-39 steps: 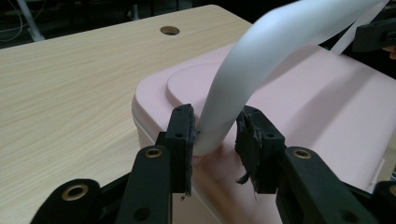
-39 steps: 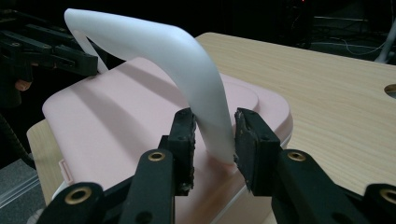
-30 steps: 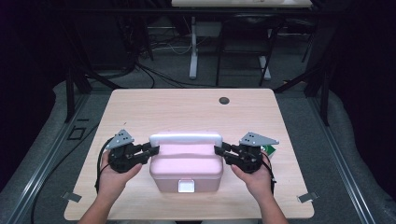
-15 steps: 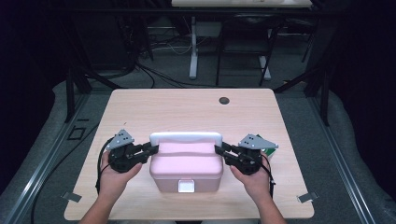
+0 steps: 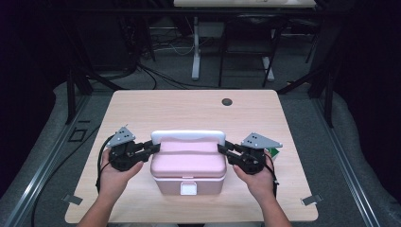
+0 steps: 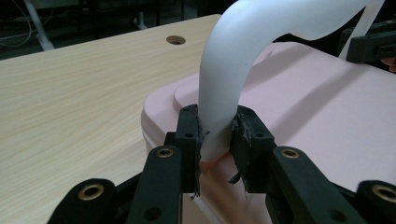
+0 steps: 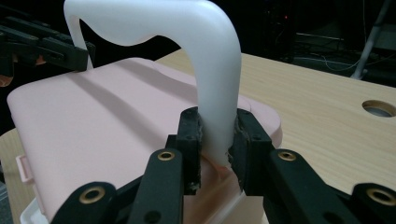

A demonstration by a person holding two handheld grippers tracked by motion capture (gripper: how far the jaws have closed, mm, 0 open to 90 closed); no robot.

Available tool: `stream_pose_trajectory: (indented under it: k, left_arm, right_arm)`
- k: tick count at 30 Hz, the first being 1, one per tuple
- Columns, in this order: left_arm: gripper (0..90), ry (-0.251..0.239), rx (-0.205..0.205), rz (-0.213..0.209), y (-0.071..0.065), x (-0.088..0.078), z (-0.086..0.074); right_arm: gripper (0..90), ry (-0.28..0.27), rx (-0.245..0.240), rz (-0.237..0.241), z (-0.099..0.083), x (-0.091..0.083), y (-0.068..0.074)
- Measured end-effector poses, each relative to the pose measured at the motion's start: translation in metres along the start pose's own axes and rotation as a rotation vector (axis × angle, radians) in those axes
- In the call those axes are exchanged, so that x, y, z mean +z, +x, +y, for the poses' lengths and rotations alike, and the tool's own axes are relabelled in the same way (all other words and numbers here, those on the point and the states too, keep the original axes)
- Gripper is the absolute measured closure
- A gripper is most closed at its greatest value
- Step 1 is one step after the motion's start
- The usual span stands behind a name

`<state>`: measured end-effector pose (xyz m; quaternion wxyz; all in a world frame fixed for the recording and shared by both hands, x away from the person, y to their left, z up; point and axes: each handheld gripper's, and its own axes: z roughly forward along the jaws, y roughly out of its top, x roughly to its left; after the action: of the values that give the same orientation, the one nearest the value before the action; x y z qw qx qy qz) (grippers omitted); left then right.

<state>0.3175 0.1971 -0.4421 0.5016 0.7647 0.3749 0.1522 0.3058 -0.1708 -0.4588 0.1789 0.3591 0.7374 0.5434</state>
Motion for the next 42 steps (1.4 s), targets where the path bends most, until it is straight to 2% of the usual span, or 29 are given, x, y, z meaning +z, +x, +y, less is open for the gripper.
stream_pose_trajectory:
  k: [4, 8, 11, 13, 16, 21, 24, 27, 35, 42]
  left_arm:
    - [72.9, -0.001, -0.027, -0.022, 0.006, 0.0, 0.012]
    - [72.8, 0.011, -0.03, -0.026, 0.009, 0.001, 0.02]
    - [72.2, 0.017, -0.03, -0.022, 0.009, 0.001, 0.022]
    - [69.4, -0.01, -0.026, -0.025, 0.008, -0.003, 0.022]
    - [68.2, -0.017, -0.022, -0.019, 0.008, -0.009, 0.021]
    - [69.1, -0.023, -0.017, -0.014, 0.008, -0.031, 0.007]
    - [69.7, -0.018, -0.018, -0.01, 0.008, -0.037, 0.0]
    - [72.3, 0.008, -0.029, -0.019, 0.007, -0.044, -0.014]
    - [79.8, 0.077, -0.026, -0.071, -0.001, -0.032, -0.038]
    - [86.6, 0.099, -0.009, -0.106, -0.011, -0.02, -0.037]
  right_arm:
    - [74.0, -0.006, 0.009, 0.003, 0.014, 0.0, -0.004]
    - [74.1, -0.005, 0.031, 0.017, 0.02, 0.001, -0.009]
    - [74.1, -0.01, 0.041, 0.018, 0.021, 0.002, -0.009]
    - [74.2, -0.006, 0.047, 0.011, 0.021, 0.002, -0.008]
    - [74.2, -0.005, 0.041, 0.004, 0.02, 0.002, -0.007]
    - [74.2, -0.009, 0.056, -0.001, 0.02, 0.002, -0.006]
    - [74.2, -0.008, 0.059, -0.001, 0.021, 0.002, -0.006]
    - [74.2, -0.008, 0.065, -0.004, 0.021, 0.002, -0.006]
    - [74.1, -0.003, 0.069, -0.003, 0.023, 0.002, -0.007]
    - [74.1, 0.007, 0.066, -0.001, 0.022, 0.001, -0.007]
